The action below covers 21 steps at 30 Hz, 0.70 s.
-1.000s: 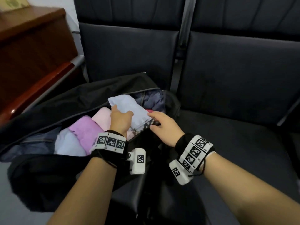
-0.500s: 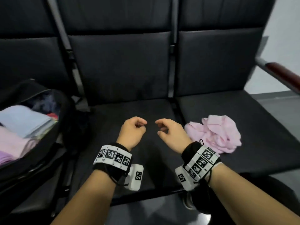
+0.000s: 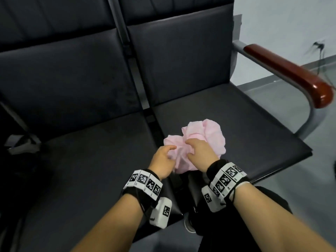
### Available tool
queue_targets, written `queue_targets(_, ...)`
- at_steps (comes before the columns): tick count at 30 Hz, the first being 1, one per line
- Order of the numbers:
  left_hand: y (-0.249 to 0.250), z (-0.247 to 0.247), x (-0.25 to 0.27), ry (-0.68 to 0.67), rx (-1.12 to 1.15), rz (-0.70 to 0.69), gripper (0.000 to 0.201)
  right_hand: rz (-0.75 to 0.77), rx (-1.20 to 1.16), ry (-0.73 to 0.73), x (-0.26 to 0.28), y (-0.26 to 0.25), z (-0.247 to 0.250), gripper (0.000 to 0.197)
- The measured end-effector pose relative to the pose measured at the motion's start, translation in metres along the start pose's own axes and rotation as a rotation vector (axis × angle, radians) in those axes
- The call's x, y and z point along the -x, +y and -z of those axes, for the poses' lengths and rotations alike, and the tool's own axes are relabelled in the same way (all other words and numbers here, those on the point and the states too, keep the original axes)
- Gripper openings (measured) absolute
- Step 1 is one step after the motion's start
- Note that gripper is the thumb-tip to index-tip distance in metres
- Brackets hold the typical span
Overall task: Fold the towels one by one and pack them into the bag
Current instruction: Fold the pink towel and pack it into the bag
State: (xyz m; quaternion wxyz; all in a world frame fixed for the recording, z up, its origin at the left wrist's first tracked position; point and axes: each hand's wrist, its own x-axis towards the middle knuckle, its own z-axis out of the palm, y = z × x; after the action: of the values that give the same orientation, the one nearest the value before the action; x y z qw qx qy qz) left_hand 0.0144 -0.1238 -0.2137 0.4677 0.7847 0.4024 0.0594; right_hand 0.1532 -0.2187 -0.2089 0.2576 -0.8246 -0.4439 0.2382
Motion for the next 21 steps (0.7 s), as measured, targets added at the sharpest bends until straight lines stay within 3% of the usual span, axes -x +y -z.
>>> queue_targets(6,0.005,-0.021,-0.038,-0.041,-0.105,-0.076,0.063,-0.138,0.095,0.017,-0.018,0.039,0.005,0.056)
queue_targets(10,0.000,-0.030,-0.057,-0.007,-0.168,-0.038,0.036,-0.168,0.253,-0.001,-0.023,0.038,-0.007,0.051)
queue_targets(13,-0.007,-0.035,-0.064,0.015,-0.252,0.029,0.044,-0.118,0.352,0.029,-0.027,0.040,-0.013,0.048)
queue_targets(16,-0.005,-0.036,-0.060,0.052,-0.273,0.070,0.013,-0.049,0.402,0.056,-0.031,0.042,-0.014,0.023)
queue_targets(18,-0.003,-0.031,-0.052,0.056,-0.241,0.072,0.015,-0.082,0.386,0.098,-0.026,0.042,-0.006,0.016)
queue_targets(20,0.002,-0.020,-0.042,0.088,-0.139,0.048,0.020,-0.182,0.226,0.215,-0.019,0.035,0.007,0.011)
queue_targets(21,0.007,-0.010,-0.035,0.115,-0.088,0.014,0.021,-0.135,0.091,0.227,-0.016,0.028,0.016,0.009)
